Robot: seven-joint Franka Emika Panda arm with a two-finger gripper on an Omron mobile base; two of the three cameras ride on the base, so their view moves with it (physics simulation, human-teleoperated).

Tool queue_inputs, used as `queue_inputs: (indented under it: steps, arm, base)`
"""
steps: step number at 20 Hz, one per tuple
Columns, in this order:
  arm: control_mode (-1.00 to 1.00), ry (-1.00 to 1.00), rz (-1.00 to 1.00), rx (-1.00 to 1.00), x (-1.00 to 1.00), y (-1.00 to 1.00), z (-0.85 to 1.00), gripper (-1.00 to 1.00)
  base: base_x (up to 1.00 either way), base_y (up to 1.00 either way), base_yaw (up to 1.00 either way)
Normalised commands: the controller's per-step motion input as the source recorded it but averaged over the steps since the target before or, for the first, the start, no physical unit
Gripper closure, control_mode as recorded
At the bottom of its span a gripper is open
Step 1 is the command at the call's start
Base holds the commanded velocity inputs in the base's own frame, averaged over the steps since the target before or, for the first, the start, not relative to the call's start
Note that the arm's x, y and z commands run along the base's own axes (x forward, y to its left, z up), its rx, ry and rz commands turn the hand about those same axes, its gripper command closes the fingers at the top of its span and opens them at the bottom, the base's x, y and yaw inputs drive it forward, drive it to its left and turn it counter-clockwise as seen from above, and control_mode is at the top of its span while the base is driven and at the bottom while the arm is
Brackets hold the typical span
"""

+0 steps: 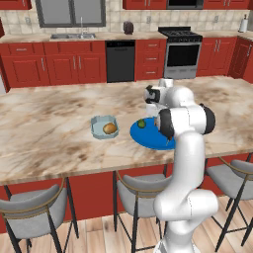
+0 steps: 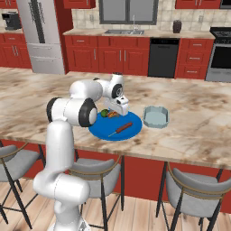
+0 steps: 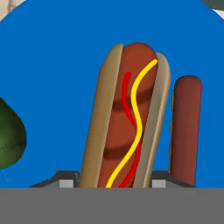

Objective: Place one cooked food and one vegetable from the large plate to each tupperware container.

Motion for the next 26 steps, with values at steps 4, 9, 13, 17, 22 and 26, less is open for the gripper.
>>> queue_inputs:
  steps: [4,9,13,17,22,26]
  arm:
    - [-1.0,-0.18,0.24,0.0,-0.2,0.73,0.98,1.0]
    - [-1.0,-0.12,0.53,-0.01,0.0,0.99,0.66,1.0]
    - [-1.0,-0.04,0.49,-0.01,0.03,0.99,0.21,1.0]
    - [-1.0,0.02,0.17,-0.1,0.11,0.88,0.01,1.0]
    - [-1.0,0.16,0.07,-0.2,0.45,0.91,0.0,1.0]
    - [-1.0,0.04,0.0,-0.01,0.59,0.37,-0.01,1.0]
  base:
    - [0.0,0.0,0.0]
    - [0.0,0.0,0.0]
    - [0.0,0.0,0.0]
    - [0.0,0.0,0.0]
    - [0.0,0.0,0.0]
    - [0.0,0.0,0.0]
